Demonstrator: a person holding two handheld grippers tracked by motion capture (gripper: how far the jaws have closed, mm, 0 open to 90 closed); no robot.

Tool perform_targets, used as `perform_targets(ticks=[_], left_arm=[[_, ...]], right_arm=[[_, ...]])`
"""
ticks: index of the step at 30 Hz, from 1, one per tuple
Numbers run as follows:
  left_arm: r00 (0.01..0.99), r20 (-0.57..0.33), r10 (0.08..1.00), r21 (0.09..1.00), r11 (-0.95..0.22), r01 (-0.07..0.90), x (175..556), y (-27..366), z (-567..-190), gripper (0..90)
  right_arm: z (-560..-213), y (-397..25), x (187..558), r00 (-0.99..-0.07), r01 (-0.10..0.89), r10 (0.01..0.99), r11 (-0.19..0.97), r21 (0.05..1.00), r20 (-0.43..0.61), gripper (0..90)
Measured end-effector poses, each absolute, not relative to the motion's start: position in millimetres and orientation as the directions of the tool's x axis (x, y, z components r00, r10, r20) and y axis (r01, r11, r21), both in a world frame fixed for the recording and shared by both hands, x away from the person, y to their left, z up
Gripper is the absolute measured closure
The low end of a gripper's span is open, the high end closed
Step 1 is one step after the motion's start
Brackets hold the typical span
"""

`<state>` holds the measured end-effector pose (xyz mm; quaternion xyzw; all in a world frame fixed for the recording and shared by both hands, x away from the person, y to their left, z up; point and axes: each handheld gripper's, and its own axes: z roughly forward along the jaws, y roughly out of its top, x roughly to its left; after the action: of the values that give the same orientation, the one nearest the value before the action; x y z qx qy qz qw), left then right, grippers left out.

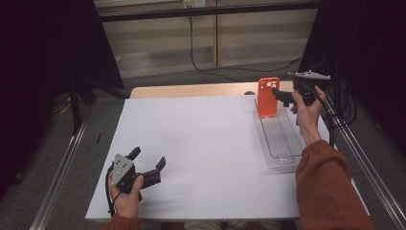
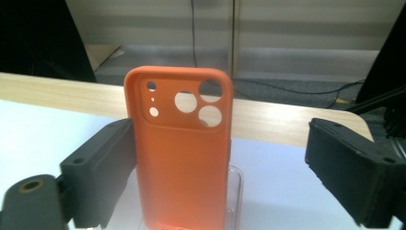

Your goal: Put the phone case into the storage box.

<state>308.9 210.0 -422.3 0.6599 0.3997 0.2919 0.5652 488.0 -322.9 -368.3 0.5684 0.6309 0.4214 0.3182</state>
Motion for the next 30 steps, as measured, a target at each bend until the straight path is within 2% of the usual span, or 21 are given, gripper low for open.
perform_targets(ticks=[12, 16, 18, 30], left_arm=[[0.510, -0.061, 0.858, 0.980, -0.045, 0.192, 306.3, 211.6, -421.1, 3.2], [0.507, -0.059, 0.860, 0.981, -0.044, 0.188, 306.1, 212.1, -420.9, 3.2], [0.507, -0.060, 0.860, 0.981, -0.043, 0.188, 305.7, 211.9, -420.7, 3.2], [0.505, -0.057, 0.861, 0.983, -0.040, 0.180, 303.5, 212.6, -419.4, 3.2]], right_arm=[[-366.8, -317.9, 468.4, -0.161, 0.370, 0.984, -0.014, 0.929, 0.079, 6.9], [-368.8, -316.1, 461.7, -0.165, 0.357, 0.984, -0.005, 0.934, 0.068, 6.6], [-369.1, -316.0, 458.7, -0.166, 0.366, 0.983, -0.011, 0.931, 0.076, 2.8], [-362.1, -314.2, 434.7, -0.206, 0.323, 0.977, 0.016, 0.946, 0.054, 1.2]])
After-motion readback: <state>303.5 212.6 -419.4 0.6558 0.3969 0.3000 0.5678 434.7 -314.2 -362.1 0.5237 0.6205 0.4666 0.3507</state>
